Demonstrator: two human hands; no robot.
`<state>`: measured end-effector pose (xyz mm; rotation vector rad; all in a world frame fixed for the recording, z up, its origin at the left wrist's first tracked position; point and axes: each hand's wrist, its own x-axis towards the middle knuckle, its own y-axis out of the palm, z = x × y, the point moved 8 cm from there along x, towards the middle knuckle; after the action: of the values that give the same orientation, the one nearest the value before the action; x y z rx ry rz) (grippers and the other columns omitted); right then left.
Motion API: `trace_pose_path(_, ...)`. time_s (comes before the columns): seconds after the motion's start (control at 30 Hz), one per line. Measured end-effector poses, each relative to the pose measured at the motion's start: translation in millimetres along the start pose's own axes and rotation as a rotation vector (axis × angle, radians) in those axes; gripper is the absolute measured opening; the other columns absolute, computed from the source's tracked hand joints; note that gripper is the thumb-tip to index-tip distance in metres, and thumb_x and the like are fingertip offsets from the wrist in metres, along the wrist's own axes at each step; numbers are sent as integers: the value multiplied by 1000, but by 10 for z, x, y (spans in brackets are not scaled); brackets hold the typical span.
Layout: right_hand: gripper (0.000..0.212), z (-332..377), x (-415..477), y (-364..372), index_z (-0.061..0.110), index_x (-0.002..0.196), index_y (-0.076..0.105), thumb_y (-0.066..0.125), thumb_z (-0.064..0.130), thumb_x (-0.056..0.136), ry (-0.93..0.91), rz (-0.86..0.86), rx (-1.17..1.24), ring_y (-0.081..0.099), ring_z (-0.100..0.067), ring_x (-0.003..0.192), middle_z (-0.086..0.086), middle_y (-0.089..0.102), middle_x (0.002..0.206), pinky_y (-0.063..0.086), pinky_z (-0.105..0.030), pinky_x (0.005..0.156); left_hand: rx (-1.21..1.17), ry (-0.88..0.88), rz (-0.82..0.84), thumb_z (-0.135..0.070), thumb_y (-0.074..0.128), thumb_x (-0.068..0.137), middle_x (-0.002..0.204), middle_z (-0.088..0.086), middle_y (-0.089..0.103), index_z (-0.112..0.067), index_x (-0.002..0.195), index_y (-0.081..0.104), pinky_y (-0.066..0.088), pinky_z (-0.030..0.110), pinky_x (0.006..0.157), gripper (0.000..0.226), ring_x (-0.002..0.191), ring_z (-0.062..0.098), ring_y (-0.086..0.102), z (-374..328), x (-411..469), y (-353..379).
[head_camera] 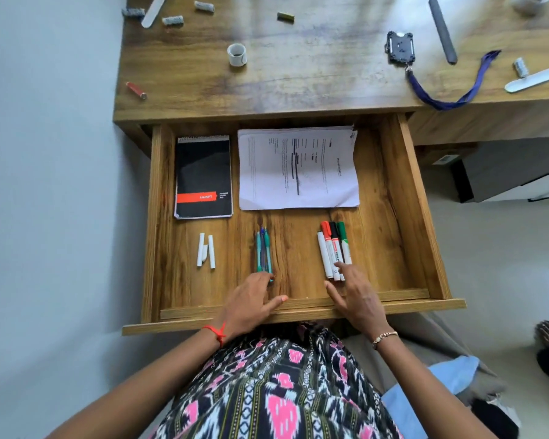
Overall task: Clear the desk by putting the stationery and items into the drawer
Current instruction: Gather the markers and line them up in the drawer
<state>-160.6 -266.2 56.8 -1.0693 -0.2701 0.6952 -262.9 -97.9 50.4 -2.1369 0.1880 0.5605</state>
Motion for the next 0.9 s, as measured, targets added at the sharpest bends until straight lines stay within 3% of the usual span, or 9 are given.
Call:
trace_pose_path(0.07, 62, 84, -4, 9, 6, 115, 51, 27, 58, 93, -127, 34, -49, 61, -20, 88, -10, 62, 99, 55, -34, 79, 85, 38, -23, -69, 14, 81, 148, 4, 32, -12, 143, 25, 29, 31, 110, 84, 136, 13, 31, -86, -127, 64)
trace_pose_path(0.13, 64, 164, -52, 46, 8, 115, 51, 27, 62, 90, -262, 98, -109, 60, -20, 92, -9, 62, 102, 53, -33, 84, 154, 71, -39, -71, 6, 80, 145, 6, 39, -10, 142, 29, 32, 31, 108, 90, 134, 15, 36, -116, -182, 135)
trace_pose_path(0.23, 72, 222, -89, 95, 8, 118, 54, 26, 67, 87, -363, 179, -206, 59, -21, 99, -7, 62, 108, 51, -33, 89, 249, 139, -95, -68, 13, 89, 121, 9, 62, -6, 125, 52, 52, 31, 89, 81, 112, 17, 59, -108, -163, 182)
trace_pose_path(0.33, 77, 244, -104, 125, 9, 121, 53, 31, 71, 82, -411, 236, -218, 56, -21, 108, -6, 61, 114, 48, -37, 94, 319, 148, -137, -64, 17, 92, 106, 5, 68, -8, 113, 60, 58, 25, 74, 74, 98, 13, 65, -93, -149, 202)
trace_pose_path(0.67, 80, 212, 204, 120, 6, 126, 49, 39, 69, 78, -429, 275, -285, 53, -25, 122, -10, 58, 127, 43, -44, 100, 425, 153, -239, -68, 16, 89, 124, 13, 59, -4, 127, 49, 50, 42, 94, 81, 116, 25, 57, -20, 122, -11)
trace_pose_path(0.9, 87, 179, 814, 19, 6, 137, 37, 42, 70, 77, -408, 252, -252, 35, -26, 137, -14, 39, 146, 32, -46, 111, 495, 125, -293, -69, 14, 87, 133, 12, 50, -5, 132, 44, 39, 52, 102, 84, 125, 24, 38, 58, 557, -455)
